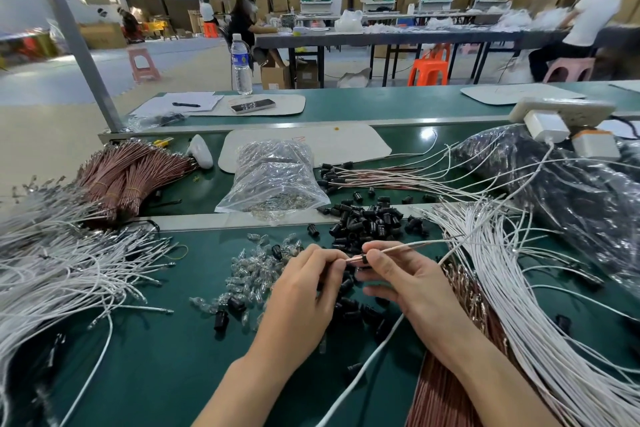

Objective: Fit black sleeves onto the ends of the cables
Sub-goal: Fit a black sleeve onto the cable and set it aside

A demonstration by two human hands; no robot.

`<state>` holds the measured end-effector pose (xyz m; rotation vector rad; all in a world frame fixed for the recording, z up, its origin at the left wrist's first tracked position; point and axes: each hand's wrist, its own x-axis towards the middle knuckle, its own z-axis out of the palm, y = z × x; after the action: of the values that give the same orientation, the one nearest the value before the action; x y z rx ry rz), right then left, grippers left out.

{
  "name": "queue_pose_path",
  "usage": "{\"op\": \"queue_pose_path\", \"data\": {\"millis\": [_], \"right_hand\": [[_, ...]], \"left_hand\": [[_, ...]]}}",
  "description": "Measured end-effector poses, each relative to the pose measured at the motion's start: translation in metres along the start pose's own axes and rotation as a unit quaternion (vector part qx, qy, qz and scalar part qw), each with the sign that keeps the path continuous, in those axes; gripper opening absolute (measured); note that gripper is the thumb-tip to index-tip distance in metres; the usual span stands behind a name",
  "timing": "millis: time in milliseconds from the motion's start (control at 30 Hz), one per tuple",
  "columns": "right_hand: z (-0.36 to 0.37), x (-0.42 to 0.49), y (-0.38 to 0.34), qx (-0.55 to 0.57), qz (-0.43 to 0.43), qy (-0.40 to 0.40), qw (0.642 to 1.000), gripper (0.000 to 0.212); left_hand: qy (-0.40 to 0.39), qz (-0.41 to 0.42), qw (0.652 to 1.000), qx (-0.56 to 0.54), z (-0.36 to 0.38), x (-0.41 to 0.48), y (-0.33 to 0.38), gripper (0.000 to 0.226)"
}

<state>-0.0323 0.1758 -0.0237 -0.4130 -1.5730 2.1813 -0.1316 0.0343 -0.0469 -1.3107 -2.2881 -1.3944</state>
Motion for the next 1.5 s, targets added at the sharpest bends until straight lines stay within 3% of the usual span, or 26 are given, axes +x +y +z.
{"op": "queue_pose_path", "data": {"millis": [167, 400, 733, 933, 1067, 1300, 1500], "right_hand": [[0.0019, 0.0010, 0.0045, -0.017, -0.014, 0.007, 1.000, 0.033], [-0.0037, 0.0053, 0.0037, 0.081, -0.001, 0.048, 0.996, 0.025], [-0.0039, 0.0054, 0.0026, 0.095, -0.004, 0.035, 0.995, 0.025], [-0.0011, 0.0044, 0.0062, 0.066, 0.000, -0.007, 0.998, 0.050], [0.0006, 0.0040, 0.0082, 0.049, -0.008, -0.005, 0.999, 0.053], [-0.0010, 0.0020, 0.0044, 0.055, -0.008, 0.014, 0.998, 0.027], [-0.0004, 0.0030, 0.0056, 0.047, -0.016, 0.004, 0.999, 0.050]], "left_hand": [[-0.006, 0.001, 1.000, -0.009, 0.0050, -0.0026, 0.0038, 0.021], [0.004, -0.045, 0.999, -0.021, 0.0004, -0.0029, 0.0030, 0.030], [-0.004, -0.075, 0.994, -0.082, 0.0004, -0.0015, -0.0015, 0.019], [-0.023, -0.070, 0.993, -0.092, 0.0009, -0.0015, -0.0028, 0.013], [-0.025, -0.062, 0.993, -0.098, 0.0014, -0.0023, -0.0028, 0.021], [0.004, -0.064, 0.993, -0.102, -0.0004, -0.0017, 0.0014, 0.023], [0.001, -0.065, 0.992, -0.108, -0.0006, -0.0015, 0.0001, 0.018]]}}
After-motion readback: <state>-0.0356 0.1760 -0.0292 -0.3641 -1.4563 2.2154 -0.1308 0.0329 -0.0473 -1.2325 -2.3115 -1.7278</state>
